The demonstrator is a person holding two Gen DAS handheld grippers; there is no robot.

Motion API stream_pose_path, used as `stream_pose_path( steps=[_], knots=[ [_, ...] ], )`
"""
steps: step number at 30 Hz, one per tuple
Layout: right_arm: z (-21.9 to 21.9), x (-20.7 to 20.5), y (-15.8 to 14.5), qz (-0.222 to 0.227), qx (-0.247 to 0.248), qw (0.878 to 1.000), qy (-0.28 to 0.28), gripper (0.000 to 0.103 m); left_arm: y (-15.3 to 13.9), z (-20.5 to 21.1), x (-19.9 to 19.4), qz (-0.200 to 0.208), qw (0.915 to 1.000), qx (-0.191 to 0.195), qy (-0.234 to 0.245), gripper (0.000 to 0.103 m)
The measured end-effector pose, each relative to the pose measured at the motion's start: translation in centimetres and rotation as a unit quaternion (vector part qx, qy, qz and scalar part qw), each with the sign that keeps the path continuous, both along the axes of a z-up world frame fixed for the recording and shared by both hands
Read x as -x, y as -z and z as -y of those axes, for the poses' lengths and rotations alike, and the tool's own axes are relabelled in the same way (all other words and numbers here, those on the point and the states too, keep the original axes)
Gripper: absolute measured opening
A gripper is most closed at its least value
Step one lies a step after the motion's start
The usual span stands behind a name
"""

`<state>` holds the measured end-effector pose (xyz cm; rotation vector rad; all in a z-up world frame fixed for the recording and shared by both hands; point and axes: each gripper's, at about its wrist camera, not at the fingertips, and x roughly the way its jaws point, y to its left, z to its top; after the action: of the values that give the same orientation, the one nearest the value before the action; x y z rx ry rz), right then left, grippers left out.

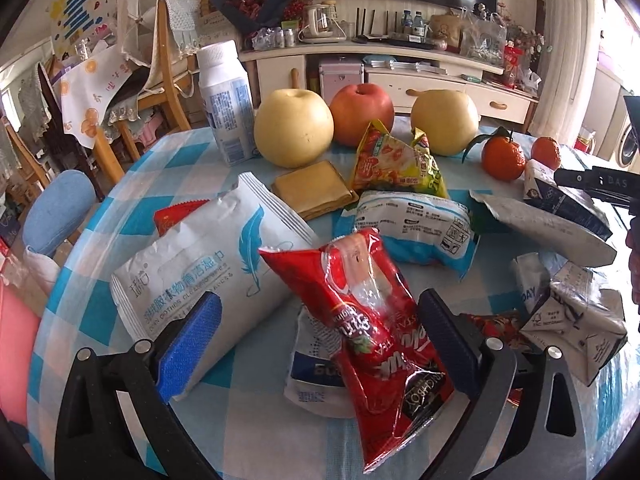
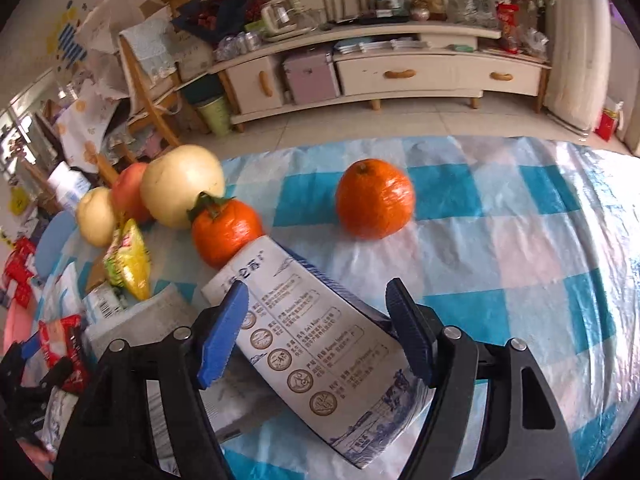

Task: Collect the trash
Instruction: 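Grasp the white milk carton with the right tool while the left tool approaches the red snack bag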

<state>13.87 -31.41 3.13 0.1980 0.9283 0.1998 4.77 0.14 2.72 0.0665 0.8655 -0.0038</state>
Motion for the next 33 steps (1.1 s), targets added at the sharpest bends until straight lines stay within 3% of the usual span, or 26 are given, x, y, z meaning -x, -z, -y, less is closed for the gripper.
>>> stream_pose_path(
  steps=[4,11,18,28,30,33],
  knots=[
    [-1.4,1.4,0.1,-0.012,-0.023,0.999,-0.045,0.068,0.1,0.0,0.3,-0.003,1.0,0.0,0.001,0.098],
    [-3.4,4.3,0.3,-0.035,-0.07,0.995,-0.067,0.068,0.0,-0.8,1.1,-0.016,0.9998,0.014,-0.002,0.098],
    [-7.1,6.8,-0.6,-0.035,-0.032,0.995,-0.093,0.068,-0.2,-3.7,1.4,-0.032,0.9988,0.033,-0.018,0.097],
    [-14.1,11.2,-0.7,-0.039,0.003,0.986,-0.16,0.068,-1.0,-7.7,3.5,-0.033,0.999,-0.027,-0.016,0.097],
    [-15.9,12.3,-1.2,-0.024,0.04,0.984,-0.17,0.068,-1.3,-8.3,4.3,-0.027,0.999,-0.034,-0.011,0.097],
    [-17.2,13.0,-1.5,-0.027,0.055,0.983,-0.172,0.069,-2.6,-8.7,5.9,-0.011,0.9994,-0.031,0.009,0.097]
  ],
)
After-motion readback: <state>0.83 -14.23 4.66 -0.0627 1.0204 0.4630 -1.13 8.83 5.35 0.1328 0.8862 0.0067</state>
